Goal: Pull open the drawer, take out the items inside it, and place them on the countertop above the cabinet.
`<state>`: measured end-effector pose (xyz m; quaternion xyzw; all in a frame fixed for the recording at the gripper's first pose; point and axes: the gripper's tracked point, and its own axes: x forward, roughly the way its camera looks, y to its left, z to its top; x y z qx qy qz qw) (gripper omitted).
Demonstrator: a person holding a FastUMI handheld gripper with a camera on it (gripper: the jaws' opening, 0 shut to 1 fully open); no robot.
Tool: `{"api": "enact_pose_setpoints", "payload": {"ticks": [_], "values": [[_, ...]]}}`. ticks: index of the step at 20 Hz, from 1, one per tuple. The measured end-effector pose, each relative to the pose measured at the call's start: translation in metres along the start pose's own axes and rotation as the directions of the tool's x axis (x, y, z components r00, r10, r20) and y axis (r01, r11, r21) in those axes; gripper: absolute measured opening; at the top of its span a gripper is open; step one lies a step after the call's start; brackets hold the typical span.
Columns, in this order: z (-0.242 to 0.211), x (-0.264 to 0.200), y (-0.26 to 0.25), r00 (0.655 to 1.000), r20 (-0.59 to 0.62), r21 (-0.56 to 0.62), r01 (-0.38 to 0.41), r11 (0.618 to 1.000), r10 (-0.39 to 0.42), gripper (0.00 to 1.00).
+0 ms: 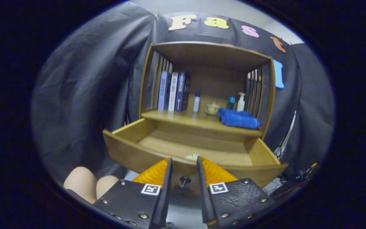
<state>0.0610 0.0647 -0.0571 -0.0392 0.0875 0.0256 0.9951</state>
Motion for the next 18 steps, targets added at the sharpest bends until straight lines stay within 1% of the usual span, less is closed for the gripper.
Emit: {"api": "enact_pose_setpoints", "payload": {"ticks": [1, 3, 6, 8, 10, 11, 13, 16, 18], "values": [[0.006, 0.018, -0.004, 1.000, -0.013, -0.005, 0.000, 1.000, 0.000, 0.36], [0.008, 0.050, -0.007, 0.997, -0.071, 0.017, -0.014, 1.000, 0.015, 0.36], [-0.009, 0.097, -0.015, 0.980, -0.197, 0.025, -0.008, 1.000, 0.013, 0.36], [-0.031, 0.121, -0.019, 0.954, -0.299, 0.015, -0.001, 1.000, 0.005, 0.36], [-0.051, 0.140, -0.020, 0.926, -0.378, 0.033, 0.011, 0.999, 0.002, 0.36], [-0.061, 0.147, -0.019, 0.910, -0.415, 0.042, 0.011, 0.999, 0.008, 0.37], [-0.074, 0.154, -0.020, 0.878, -0.479, 0.025, 0.016, 1.000, -0.002, 0.36], [-0.095, 0.160, -0.021, 0.843, -0.538, 0.018, 0.023, 1.000, -0.010, 0.37], [-0.108, 0.162, -0.022, 0.827, -0.562, 0.016, 0.034, 0.999, -0.019, 0.37]]}}
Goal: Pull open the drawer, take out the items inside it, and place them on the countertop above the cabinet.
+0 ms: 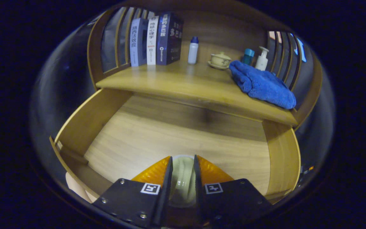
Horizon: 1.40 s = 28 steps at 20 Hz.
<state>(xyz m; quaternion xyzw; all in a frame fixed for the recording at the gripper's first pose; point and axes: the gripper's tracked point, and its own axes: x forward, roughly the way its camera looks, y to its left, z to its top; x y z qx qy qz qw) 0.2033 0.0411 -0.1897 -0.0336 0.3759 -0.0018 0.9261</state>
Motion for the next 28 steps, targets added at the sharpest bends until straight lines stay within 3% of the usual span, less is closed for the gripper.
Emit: {"api": "enact_pose_setpoints", "payload": {"ticks": [2, 4, 6, 7, 17, 22, 28], "values": [[-0.007, 0.007, 0.000, 1.000, -0.023, 0.020, -0.017, 1.000, 0.017, 0.37], [-0.003, 0.010, -0.004, 1.000, -0.007, 0.072, -0.017, 0.997, 0.017, 0.21], [-0.003, 0.004, -0.008, 1.000, 0.009, 0.068, 0.003, 0.998, -0.003, 0.21], [-0.002, 0.006, -0.011, 1.000, 0.018, 0.060, 0.013, 0.998, -0.014, 0.13], [0.023, -0.014, -0.011, 0.992, 0.128, 0.028, 0.015, 0.999, -0.019, 0.12], [0.074, -0.040, -0.006, 0.957, 0.288, -0.011, 0.040, 0.999, -0.035, 0.12], [0.134, -0.052, -0.001, 0.918, 0.395, 0.052, 0.017, 0.999, -0.036, 0.12]]}}
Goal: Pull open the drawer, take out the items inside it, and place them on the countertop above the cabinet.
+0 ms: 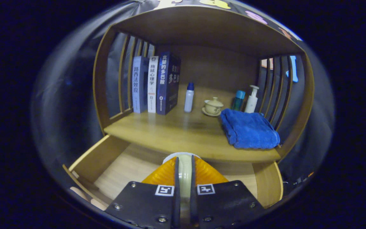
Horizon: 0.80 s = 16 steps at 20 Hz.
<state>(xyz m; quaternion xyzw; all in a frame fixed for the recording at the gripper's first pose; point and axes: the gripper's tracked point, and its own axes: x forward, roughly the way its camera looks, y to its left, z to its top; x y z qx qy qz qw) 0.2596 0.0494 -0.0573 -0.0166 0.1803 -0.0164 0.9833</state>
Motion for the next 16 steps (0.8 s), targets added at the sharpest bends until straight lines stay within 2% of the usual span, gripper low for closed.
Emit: {"api": "enact_pose_setpoints", "payload": {"ticks": [3, 8, 12, 16], "values": [[0.016, 0.021, -0.004, 0.999, 0.033, 0.019, 0.027, 0.999, -0.028, 0.12], [0.038, 0.069, -0.018, 0.990, 0.089, -0.029, 0.116, 0.993, -0.113, 0.12], [0.041, 0.094, -0.020, 0.985, 0.082, 0.006, 0.149, 0.989, -0.149, 0.12], [0.046, 0.118, -0.023, 0.980, 0.099, -0.016, 0.175, 0.984, -0.173, 0.12]]}}
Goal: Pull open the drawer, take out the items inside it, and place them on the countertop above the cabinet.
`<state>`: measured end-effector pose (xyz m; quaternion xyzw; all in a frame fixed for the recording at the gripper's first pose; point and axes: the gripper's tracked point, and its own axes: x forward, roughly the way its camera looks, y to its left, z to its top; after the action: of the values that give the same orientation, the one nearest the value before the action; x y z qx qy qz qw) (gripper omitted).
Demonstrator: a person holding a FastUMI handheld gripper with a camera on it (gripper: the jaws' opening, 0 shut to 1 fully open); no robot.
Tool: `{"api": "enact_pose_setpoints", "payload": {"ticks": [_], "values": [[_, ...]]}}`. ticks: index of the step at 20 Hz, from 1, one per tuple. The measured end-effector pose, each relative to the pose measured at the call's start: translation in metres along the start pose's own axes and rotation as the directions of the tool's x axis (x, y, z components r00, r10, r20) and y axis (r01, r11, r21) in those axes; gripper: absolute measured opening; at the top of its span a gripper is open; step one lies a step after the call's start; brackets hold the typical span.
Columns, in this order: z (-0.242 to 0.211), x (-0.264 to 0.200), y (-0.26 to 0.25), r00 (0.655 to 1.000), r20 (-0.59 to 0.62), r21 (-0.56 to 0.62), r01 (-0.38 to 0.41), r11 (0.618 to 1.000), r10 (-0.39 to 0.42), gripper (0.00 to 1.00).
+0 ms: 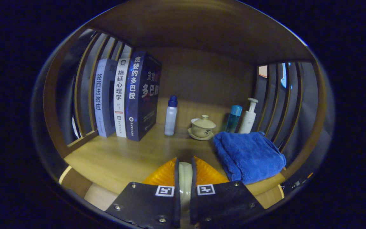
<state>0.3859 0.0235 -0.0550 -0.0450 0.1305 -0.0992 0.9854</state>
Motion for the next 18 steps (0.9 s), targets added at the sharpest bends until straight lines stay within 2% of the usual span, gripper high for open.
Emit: {"api": "enact_pose_setpoints", "payload": {"ticks": [3, 7, 11, 14, 18], "values": [[0.004, 0.020, -0.001, 0.999, 0.025, -0.023, 0.024, 0.999, -0.024, 0.12], [0.012, 0.045, -0.005, 0.994, 0.087, 0.003, 0.069, 0.998, -0.069, 0.12], [0.019, 0.054, -0.006, 0.983, 0.168, 0.057, 0.069, 0.996, -0.078, 0.12], [0.024, 0.053, -0.007, 0.966, 0.241, 0.119, 0.066, 0.991, -0.093, 0.12], [0.031, 0.046, -0.006, 0.930, 0.342, 0.077, 0.118, 0.990, -0.137, 0.12]]}}
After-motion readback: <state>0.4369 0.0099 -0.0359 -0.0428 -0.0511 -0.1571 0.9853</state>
